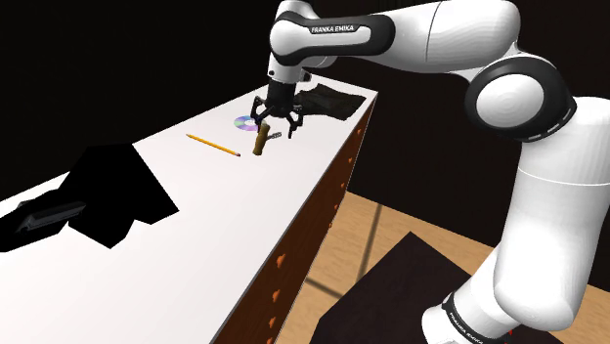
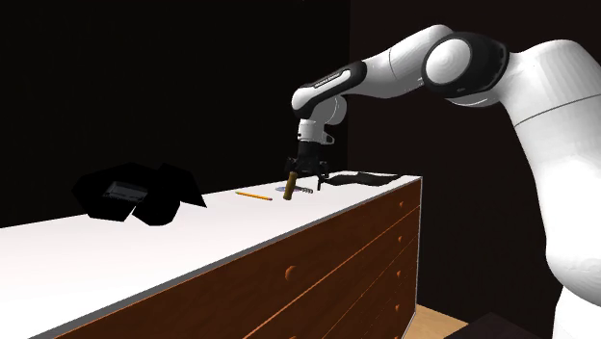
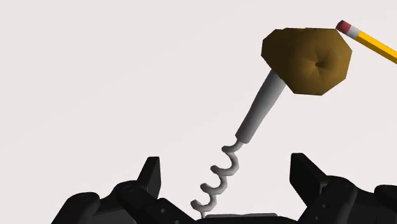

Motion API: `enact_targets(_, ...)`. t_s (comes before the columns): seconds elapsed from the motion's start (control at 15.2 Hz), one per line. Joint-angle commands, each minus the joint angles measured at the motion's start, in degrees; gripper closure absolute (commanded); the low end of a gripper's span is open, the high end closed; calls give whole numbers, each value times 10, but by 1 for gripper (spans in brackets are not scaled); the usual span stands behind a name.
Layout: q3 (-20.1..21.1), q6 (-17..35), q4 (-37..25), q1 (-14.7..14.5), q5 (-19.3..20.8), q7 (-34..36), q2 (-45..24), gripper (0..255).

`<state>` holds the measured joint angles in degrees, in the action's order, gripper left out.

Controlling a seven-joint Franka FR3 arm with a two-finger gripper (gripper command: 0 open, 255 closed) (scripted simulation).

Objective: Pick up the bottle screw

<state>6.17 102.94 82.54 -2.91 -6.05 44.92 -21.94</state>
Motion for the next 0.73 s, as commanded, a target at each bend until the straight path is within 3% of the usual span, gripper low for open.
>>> enact_targets(0.0, 0, 5, 5, 0, 0, 0, 0, 0)
enact_targets(0.07, 0, 4, 4, 0, 0, 0, 0, 255)
enact_targets(0.66, 0, 5, 5, 0, 0, 0, 0, 255)
